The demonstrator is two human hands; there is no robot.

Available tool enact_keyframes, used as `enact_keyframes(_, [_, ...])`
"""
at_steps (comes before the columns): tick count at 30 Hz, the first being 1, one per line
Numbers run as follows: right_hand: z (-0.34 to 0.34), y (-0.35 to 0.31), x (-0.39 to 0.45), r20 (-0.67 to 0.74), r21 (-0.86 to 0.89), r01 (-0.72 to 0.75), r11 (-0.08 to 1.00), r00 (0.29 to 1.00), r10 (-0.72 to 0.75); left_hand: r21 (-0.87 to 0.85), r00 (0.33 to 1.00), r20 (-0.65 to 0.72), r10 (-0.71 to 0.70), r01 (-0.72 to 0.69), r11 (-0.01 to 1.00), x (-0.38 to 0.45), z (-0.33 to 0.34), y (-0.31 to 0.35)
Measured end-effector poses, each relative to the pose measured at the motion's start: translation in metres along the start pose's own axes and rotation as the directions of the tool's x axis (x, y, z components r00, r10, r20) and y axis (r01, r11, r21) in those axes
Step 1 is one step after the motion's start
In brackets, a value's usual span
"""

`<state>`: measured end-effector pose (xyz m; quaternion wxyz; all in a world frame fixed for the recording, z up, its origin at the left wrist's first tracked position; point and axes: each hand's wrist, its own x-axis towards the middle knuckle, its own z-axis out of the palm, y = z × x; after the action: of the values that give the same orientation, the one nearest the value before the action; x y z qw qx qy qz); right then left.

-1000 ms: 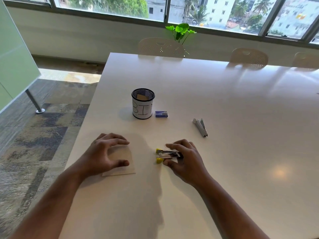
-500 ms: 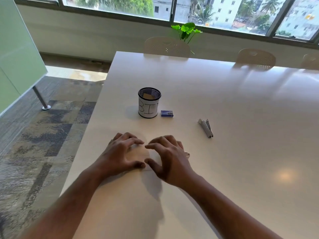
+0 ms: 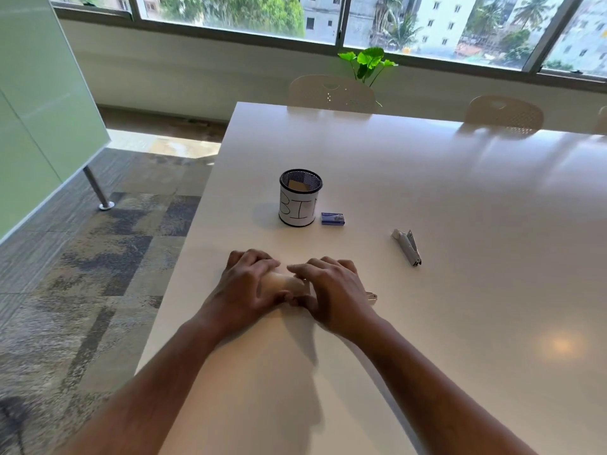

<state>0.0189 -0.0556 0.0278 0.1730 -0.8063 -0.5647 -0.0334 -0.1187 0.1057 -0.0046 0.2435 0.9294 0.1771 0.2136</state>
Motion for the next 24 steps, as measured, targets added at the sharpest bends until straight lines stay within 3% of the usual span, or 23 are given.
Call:
enact_keyframes(4, [-0.004,0.001,-0.007,-0.123,0.14,-0.072,0.988,0.988,0.089,-0.06,1.0,-0.029,0.008,-0.01,0.998,-0.001,-0.001,0.005])
enact_keyframes(6, [-0.006,0.0,-0.011,-0.183,0.214,-0.078,0.974,0.976,0.119,-0.253,0.997,-0.049,-0.064,0.05,0.966,-0.002,-0.001,0.007])
enact_keyframes(9, [-0.01,0.001,-0.015,-0.232,0.432,-0.071,0.899,0.955,0.187,-0.599,0.984,-0.002,-0.176,0.14,0.789,-0.001,0.001,0.016])
enact_keyframes(12, [-0.017,0.008,-0.015,-0.242,0.594,-0.12,0.795,0.916,0.319,-0.765,0.979,0.023,-0.202,0.147,0.627,0.005,0.006,0.028])
enact_keyframes(15, [-0.023,0.019,-0.014,-0.133,0.745,-0.193,0.638,0.895,0.426,-0.793,0.963,0.031,-0.267,0.186,0.58,0.015,0.008,0.038])
enact_keyframes(19, [-0.024,0.036,-0.015,-0.01,0.871,-0.213,0.444,0.894,0.448,-0.784,0.966,0.046,-0.254,0.193,0.59,0.022,0.009,0.048])
enact_keyframes(24, [-0.028,0.048,-0.023,-0.015,0.892,-0.165,0.421,0.919,0.393,-0.75,0.973,-0.047,-0.224,0.113,0.652,0.015,0.017,0.053])
